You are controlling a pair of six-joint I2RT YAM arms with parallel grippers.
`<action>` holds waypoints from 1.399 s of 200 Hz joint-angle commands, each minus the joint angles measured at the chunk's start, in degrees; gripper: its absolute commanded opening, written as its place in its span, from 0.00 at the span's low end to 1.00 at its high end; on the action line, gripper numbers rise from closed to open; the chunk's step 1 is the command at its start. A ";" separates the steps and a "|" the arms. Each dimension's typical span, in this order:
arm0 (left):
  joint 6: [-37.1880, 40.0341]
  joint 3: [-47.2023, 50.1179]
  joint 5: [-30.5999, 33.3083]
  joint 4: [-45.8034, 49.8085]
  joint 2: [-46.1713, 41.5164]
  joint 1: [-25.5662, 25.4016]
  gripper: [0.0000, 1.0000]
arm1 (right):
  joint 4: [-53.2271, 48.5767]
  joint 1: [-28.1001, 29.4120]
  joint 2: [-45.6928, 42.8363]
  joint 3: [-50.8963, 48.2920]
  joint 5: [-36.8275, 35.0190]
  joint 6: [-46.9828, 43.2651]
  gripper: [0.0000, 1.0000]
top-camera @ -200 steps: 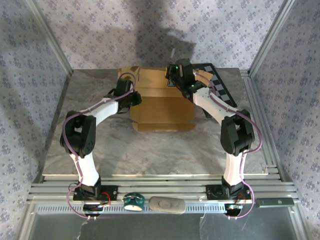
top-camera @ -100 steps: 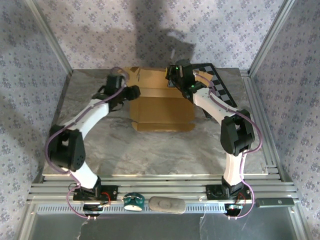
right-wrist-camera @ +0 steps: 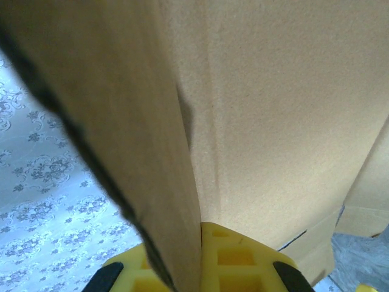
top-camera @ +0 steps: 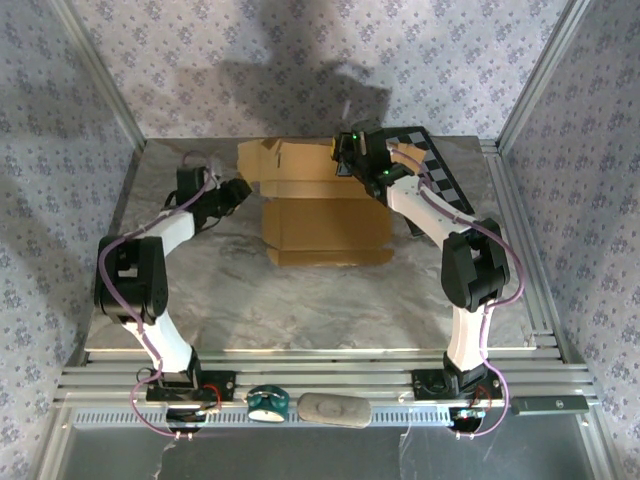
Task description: Fold the paper box
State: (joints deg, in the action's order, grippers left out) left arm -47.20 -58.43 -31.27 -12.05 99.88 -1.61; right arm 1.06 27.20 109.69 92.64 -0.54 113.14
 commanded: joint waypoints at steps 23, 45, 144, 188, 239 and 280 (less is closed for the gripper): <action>-14.41 3.24 -11.26 -23.15 4.51 6.89 0.30 | -4.52 -0.88 -0.44 5.52 1.48 0.68 0.00; -12.65 3.18 -14.95 -24.95 7.08 5.89 0.28 | -8.32 -1.03 -0.57 9.52 2.18 0.50 0.00; -4.95 8.94 -12.89 -45.87 1.16 1.57 0.45 | -30.21 -1.88 -6.56 22.33 2.87 -1.63 0.00; 2.19 7.38 -13.86 -40.37 -2.75 -3.21 0.46 | -30.89 -2.58 -7.41 22.91 4.01 -0.33 0.00; 13.01 8.35 -7.43 -33.55 -8.23 -6.91 0.55 | -35.09 -3.67 -6.86 29.55 6.44 0.26 0.00; 16.22 5.46 -6.77 -31.47 -8.56 -8.44 0.58 | -44.51 -4.63 -6.65 36.74 9.81 -1.60 0.00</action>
State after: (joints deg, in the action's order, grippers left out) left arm -35.97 -50.00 -39.31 -45.04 92.58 -9.06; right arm -37.47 23.20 103.31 125.51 6.94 112.27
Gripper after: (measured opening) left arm 0.574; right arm 0.044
